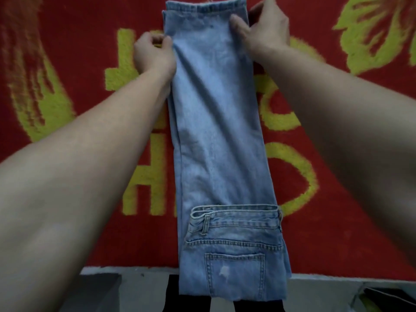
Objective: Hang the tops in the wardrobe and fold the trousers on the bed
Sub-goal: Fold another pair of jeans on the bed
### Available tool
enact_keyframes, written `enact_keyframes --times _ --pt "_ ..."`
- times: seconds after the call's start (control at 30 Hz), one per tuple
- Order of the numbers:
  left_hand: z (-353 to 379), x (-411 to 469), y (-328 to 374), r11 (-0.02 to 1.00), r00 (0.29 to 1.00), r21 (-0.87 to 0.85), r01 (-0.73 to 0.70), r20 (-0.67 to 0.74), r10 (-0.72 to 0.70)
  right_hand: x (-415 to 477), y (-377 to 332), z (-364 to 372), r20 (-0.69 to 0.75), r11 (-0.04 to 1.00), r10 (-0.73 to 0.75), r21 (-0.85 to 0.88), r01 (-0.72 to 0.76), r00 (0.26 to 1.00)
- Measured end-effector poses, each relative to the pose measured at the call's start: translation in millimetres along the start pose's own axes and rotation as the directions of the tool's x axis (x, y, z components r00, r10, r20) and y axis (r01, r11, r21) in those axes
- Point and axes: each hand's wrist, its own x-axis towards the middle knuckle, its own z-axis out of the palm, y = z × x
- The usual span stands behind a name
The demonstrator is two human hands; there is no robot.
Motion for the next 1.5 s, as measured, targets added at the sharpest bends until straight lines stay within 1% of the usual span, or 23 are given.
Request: enact_keyframes --times 0.07,0.13,0.17,0.23,0.27,0.3,0.37,0.43,0.5,0.6,0.7,0.77,0.83,0.97,1.07,1.17,1.23,1.3,1.37,1.4,1.43,1.47,1.5 --pt "0.3 1.0 -0.4 1.0 1.0 0.002 -0.022 -0.023 0.022 -6.7 5.2 2.0 -0.014 1.0 -0.007 0.01 0.007 1.0" --pt "2.0 0.3 3.2 0.998 1.0 -0.054 0.011 0.015 -0.01 -8.3 7.0 2.1 0.037 0.998 -0.001 0.056 -0.002 0.999" --pt "2.9 1.0 7.3 0.992 0.998 -0.118 0.034 0.056 -0.028 -5.6 6.9 1.0 0.073 0.994 0.018 0.104 -0.026 0.997" --pt "4.6 6.7 18.4 0.94 0.986 -0.324 0.107 0.159 -0.057 4.1 3.2 -0.8 0.172 0.965 0.077 0.235 -0.117 0.982" --pt "5.3 10.9 25.0 0.909 0.975 -0.395 0.131 0.219 -0.045 9.2 1.3 -1.4 0.215 0.938 0.105 0.303 -0.169 0.971" --pt "6.2 14.9 31.1 0.899 0.964 -0.417 0.133 0.266 -0.019 14.1 1.4 -1.5 0.237 0.902 0.129 0.376 -0.213 0.963" --pt "10.8 20.6 38.4 0.901 0.953 -0.416 0.121 0.303 0.012 20.1 5.5 0.8 0.211 0.834 0.142 0.5 -0.232 0.967" --pt "16.0 21.2 38.1 0.908 0.963 -0.404 0.111 0.271 0.003 21.3 10.5 4.3 0.157 0.818 0.123 0.543 -0.19 0.98" --pt "16.6 18.3 34.0 0.917 0.971 -0.388 0.092 0.239 0.004 19.5 12.4 5.8 0.132 0.858 0.09 0.493 -0.145 0.987" --pt "6.5 13.1 32.0 0.933 0.967 -0.353 0.074 0.254 0.02 10.8 13.4 1.3 0.153 0.916 0.064 0.384 -0.119 0.986" --pt "-14.7 -10.0 13.1 0.99 0.972 -0.141 0.012 0.234 0.021 -22.2 25.2 -5.1 0.147 0.944 0.111 0.292 -0.15 0.983" --pt "-28.3 -49.1 -19.9 1.0 0.981 0.006 -0.003 0.195 0.001 -63.7 44.3 -6.6 0.11 0.958 0.164 0.22 -0.185 0.98" --pt "-45.1 -102.1 -62.5 0.995 0.986 0.096 0.006 0.163 -0.022 -115.4 70.7 -7.2 0.08 0.967 0.177 0.172 -0.189 0.981" --pt "-83.6 -215.9 -134.6 0.976 0.961 0.211 0.045 0.256 -0.1 -219.4 115.6 -10.3 0.089 0.963 0.244 0.1 -0.252 0.966" --pt "-111.6 -285.1 -168.6 0.942 0.919 0.279 0.184 0.29 -0.266 -293.0 139.4 -14.7 0.18 0.931 0.349 0.045 -0.362 0.92" --pt "-129.0 -327.2 -182.7 0.923 0.885 0.286 0.257 0.315 -0.344 -360.0 154.9 -22.7 0.242 0.874 0.478 -0.029 -0.486 0.844" --pt "-133.5 -339.9 -185.0 0.916 0.865 0.299 0.267 0.345 -0.365 -393.7 163.2 -25.3 0.31 0.867 0.492 -0.089 -0.49 0.814" --pt "-136.1 -340.4 -186.4 0.895 0.843 0.379 0.237 0.378 -0.383 -413.9 167.4 -27.5 0.396 0.863 0.498 -0.138 -0.486 0.772" --pt "-137.2 -332.0 -189.1 0.865 0.816 0.465 0.187 0.417 -0.401 -418.7 169.2 -29.0 0.441 0.834 0.539 -0.155 -0.53 0.718" --pt "-138.3 -326.5 -189.0 0.857 0.795 0.474 0.2 0.433 -0.425 -417.0 169.1 -30.9 0.469 0.817 0.558 -0.168 -0.551 0.684" --pt "-139.9 -320.8 -186.9 0.857 0.764 0.449 0.253 0.451 -0.462 -412.3 168.2 -34.3 0.505 0.801 0.572 -0.172 -0.574 0.647" --pt "-141.7 -315.6 -183.4 0.85 0.717 0.394 0.349 0.472 -0.513 -405.7 167.6 -39.1 0.544 0.78 0.579 -0.152 -0.608 0.607" --pt "-145.2 -311.4 -177.4 0.823 0.652 0.331 0.462 0.503 -0.568 -398.1 166.1 -45.5 0.583 0.74 0.586 -0.1 -0.666 0.563"
